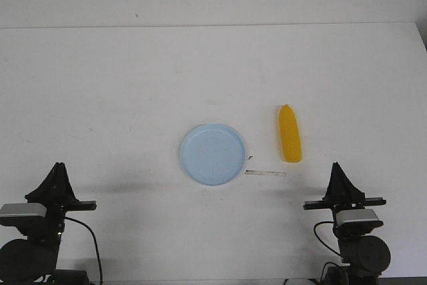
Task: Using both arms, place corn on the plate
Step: 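Move the right gripper over the yellow corn cob, then lower the right gripper and grasp the yellow corn cob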
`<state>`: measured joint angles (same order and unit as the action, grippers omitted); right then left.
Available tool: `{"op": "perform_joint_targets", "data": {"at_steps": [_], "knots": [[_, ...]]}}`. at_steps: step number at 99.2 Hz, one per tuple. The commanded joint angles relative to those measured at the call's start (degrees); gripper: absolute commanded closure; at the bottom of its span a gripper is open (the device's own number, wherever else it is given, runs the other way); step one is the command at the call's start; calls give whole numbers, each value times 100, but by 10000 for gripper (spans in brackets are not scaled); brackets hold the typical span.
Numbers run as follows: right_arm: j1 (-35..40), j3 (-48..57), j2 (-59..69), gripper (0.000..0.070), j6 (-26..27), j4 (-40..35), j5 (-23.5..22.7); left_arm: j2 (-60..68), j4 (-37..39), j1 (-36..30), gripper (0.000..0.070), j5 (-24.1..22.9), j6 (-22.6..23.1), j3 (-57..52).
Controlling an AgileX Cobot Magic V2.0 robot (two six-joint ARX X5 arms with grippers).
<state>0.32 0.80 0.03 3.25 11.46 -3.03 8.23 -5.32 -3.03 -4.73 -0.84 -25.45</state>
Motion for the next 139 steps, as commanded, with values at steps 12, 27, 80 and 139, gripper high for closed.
{"op": "perform_joint_targets", "data": {"at_steps": [12, 27, 80, 139], "knots": [[11, 426, 247, 696, 1134, -140, -74, -11, 63, 2, 698, -22, -26, -28], [85, 1174, 1008, 697, 1373, -625, -304, -11, 63, 2, 698, -22, -28, -28], [835, 4944, 6343, 697, 1298, -2745, 310, -11, 66, 2, 698, -22, -26, -28], [986, 8627, 9978, 684, 1495, -6076, 555, -11, 66, 2, 698, -22, -26, -28]]}}
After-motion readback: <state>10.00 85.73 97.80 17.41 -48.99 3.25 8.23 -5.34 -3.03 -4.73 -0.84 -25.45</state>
